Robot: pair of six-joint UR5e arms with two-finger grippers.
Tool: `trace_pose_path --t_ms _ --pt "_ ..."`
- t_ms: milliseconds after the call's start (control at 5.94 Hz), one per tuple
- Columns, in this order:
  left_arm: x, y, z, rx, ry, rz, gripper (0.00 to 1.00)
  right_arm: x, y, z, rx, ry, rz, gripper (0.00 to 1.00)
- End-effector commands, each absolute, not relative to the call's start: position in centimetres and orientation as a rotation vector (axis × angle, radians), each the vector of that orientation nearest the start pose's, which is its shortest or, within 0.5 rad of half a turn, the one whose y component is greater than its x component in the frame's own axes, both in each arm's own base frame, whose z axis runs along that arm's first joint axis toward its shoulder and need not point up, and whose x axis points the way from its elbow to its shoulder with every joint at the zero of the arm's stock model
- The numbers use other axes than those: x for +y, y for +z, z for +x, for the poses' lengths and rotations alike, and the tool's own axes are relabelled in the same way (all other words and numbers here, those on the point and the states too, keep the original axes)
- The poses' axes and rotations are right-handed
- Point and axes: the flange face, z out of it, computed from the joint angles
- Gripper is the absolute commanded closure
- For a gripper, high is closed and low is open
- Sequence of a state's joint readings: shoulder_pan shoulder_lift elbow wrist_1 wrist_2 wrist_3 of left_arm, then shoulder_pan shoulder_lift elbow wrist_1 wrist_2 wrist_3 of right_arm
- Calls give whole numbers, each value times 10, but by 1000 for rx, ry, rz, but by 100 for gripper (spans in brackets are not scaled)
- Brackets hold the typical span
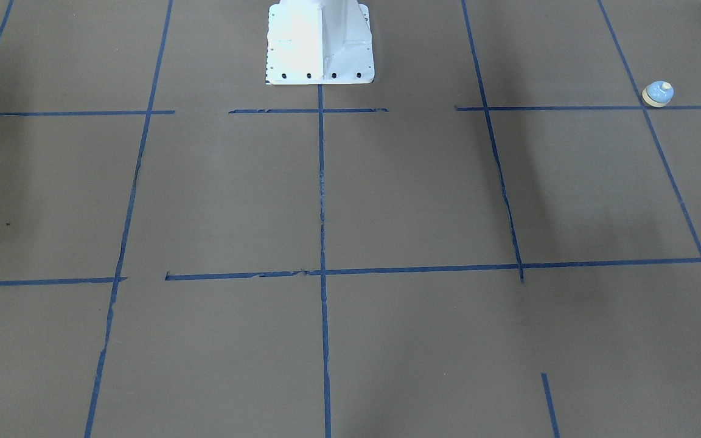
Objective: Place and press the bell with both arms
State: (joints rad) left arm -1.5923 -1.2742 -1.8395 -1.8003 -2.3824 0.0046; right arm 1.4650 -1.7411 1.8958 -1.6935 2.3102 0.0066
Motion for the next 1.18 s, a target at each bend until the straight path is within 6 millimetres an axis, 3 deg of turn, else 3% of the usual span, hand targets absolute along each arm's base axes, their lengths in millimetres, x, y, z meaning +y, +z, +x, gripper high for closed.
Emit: trace_pose_path --t_ms 0,168,337,505,673,842,1010 --pt "-370 609 -43 912 177 322 0 -422 584 22 -741 -109 1 0" --pt "-373 609 -7 934 121 208 0 -422 585 22 -741 -109 0 0" --pt "-364 625 32 851 115 114 0 -422 585 22 -742 -107 -1 0" --pt "-335 644 50 810 117 66 0 -422 585 22 -742 -109 0 0" --pt "-290 670 50 776 138 44 0 -422 583 22 -743 -110 3 0" --pt "-264 686 56 760 177 -14 0 -422 583 22 -743 -110 3 0" --pt "-249 717 65 725 220 -68 0 -422 583 22 -743 -110 4 0"
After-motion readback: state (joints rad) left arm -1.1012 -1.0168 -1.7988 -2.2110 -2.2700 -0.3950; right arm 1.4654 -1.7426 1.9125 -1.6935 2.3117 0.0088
